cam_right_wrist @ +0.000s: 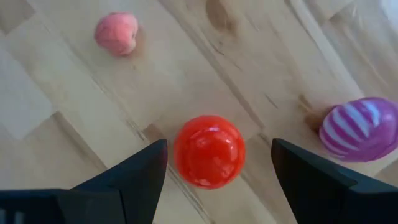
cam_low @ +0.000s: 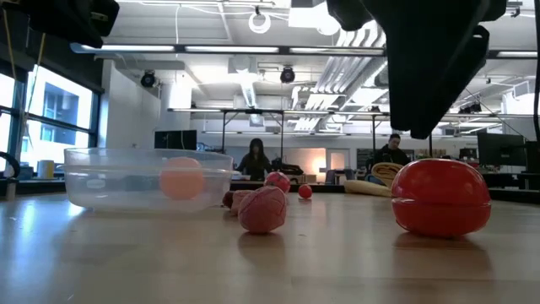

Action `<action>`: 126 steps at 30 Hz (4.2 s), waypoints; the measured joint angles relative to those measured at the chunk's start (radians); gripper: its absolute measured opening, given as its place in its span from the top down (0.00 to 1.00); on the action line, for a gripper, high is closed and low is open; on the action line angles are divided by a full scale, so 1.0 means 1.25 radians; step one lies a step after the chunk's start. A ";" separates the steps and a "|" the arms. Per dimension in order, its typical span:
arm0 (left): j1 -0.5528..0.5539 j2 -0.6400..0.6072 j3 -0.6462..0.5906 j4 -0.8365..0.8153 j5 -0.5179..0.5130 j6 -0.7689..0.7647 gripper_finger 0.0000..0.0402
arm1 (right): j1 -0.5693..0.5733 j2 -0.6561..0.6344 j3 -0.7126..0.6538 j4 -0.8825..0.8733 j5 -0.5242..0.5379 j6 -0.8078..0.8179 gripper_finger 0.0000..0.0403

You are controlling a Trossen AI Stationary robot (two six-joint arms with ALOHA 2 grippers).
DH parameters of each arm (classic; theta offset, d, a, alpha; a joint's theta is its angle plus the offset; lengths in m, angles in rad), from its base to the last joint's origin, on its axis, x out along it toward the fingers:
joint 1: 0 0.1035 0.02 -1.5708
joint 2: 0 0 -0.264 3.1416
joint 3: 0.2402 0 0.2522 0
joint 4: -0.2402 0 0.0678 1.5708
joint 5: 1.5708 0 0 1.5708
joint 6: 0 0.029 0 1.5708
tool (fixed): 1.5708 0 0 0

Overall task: Pick and placing Produce into tupperware
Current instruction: Put the tomato into the transparent container

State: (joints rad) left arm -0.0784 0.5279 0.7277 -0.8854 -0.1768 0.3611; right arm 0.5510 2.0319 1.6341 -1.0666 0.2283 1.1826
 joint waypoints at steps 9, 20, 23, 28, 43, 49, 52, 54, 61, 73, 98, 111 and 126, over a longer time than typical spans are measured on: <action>0.000 0.000 0.000 0.000 0.000 0.000 0.99 | 0.024 0.000 -0.046 0.080 -0.026 0.026 0.31; 0.000 0.000 0.000 0.000 0.000 0.000 0.99 | 0.018 0.001 -0.091 0.132 -0.031 0.019 0.31; 0.000 0.000 0.000 0.000 0.000 0.000 0.99 | 0.014 0.001 -0.091 0.135 -0.031 0.013 0.31; 0.000 0.000 0.000 0.000 0.000 0.000 0.99 | 0.009 0.008 -0.091 0.147 -0.036 0.003 0.31; 0.000 0.000 0.000 0.000 0.000 0.000 0.99 | 0.009 0.025 -0.089 0.172 -0.067 -0.005 0.31; 0.000 0.000 0.000 0.000 0.000 0.000 0.99 | 0.010 0.030 -0.089 0.176 -0.072 -0.007 0.31; 0.000 0.000 0.000 0.000 0.000 0.000 0.99 | 0.009 0.037 -0.089 0.179 -0.081 -0.007 0.31; 0.000 0.000 0.000 0.000 0.000 0.000 0.99 | 0.010 0.040 -0.089 0.178 -0.083 -0.009 0.31; 0.000 0.000 0.000 0.000 0.000 0.000 0.99 | 0.010 0.042 -0.089 0.182 -0.088 -0.010 0.31; 0.000 0.000 0.000 0.000 0.000 0.000 0.99 | 0.009 0.042 -0.089 0.181 -0.088 -0.022 0.31; 0.000 0.000 0.000 0.000 0.000 0.000 0.99 | 0.009 0.042 -0.089 0.190 -0.092 -0.041 0.36; 0.000 0.000 0.000 0.000 0.000 0.000 0.99 | 0.009 0.039 -0.089 0.176 -0.064 -0.050 0.38; 0.000 0.000 0.000 0.000 0.000 0.000 0.99 | -0.028 -0.073 -0.089 0.144 0.084 -0.171 0.39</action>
State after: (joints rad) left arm -0.0785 0.5282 0.7277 -0.8855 -0.1767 0.3611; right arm 0.5162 1.9403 1.5223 -0.8861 0.3333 0.9690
